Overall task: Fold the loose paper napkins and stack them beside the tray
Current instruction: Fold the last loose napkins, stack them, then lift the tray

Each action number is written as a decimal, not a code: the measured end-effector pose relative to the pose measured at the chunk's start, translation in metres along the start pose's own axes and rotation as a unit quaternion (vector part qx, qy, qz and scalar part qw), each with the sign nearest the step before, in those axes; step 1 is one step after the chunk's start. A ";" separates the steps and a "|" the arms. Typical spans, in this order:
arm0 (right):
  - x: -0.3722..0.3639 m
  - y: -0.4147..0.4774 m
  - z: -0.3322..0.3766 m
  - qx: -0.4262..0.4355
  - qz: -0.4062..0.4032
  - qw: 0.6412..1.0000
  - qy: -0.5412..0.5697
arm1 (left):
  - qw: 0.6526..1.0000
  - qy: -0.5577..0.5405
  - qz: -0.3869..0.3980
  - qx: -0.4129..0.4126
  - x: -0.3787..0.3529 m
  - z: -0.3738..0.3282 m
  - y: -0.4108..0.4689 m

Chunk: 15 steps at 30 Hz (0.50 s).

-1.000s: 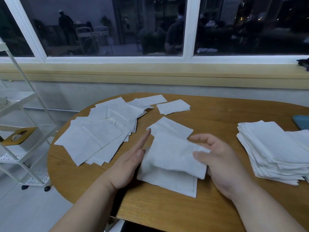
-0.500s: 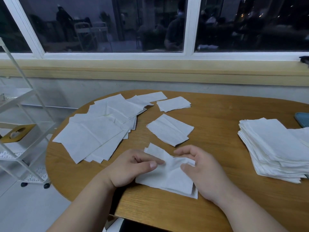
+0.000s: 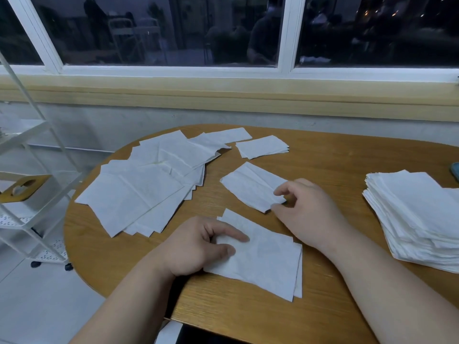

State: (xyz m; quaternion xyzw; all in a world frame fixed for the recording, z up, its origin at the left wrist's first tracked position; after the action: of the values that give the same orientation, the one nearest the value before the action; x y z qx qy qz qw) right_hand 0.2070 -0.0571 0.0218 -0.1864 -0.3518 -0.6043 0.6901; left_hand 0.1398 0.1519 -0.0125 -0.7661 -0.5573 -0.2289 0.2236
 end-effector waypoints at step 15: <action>-0.010 0.014 -0.019 0.016 -0.060 0.991 0.116 | 0.999 -0.039 0.003 0.007 -0.002 0.003 0.004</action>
State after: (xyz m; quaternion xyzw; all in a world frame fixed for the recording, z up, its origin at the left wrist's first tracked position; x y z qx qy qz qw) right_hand 0.2256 -0.0599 0.0041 -0.0828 -0.2895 -0.6562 0.6919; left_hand 0.1430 0.1511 -0.0170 -0.7745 -0.5652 -0.1941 0.2077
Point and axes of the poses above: each hand's wrist, its own y-axis towards the middle knuckle, its own x-axis out of the back of the hand, z = x × y, the point moved 6 cm from there along y, towards the middle knuckle, and after that the axes turned 9 degrees about y, right-handed, at the moved point
